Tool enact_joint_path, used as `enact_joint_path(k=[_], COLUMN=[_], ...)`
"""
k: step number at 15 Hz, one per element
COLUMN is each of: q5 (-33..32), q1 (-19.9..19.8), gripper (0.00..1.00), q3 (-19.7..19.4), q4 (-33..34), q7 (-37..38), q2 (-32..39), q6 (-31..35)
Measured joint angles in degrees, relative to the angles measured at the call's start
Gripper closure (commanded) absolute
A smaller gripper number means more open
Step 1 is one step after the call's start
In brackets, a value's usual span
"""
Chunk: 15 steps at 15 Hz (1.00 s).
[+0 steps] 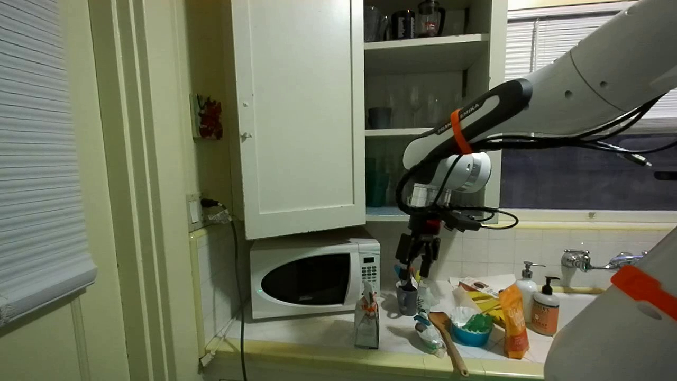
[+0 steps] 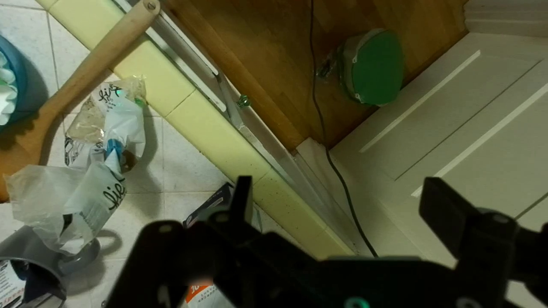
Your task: Put the tape on the counter
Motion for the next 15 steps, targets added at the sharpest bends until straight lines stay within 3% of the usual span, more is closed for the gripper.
enact_joint_path(k=[9,15], q5=[1.94,2.96], q1=[0.41,2.19], gripper=[0.00,0.00], q3=[-1.27,-2.40], q4=[4.82,5.61], q7=[-13.49,-14.57], q2=[3.26,9.79], q6=[26.59,55.34])
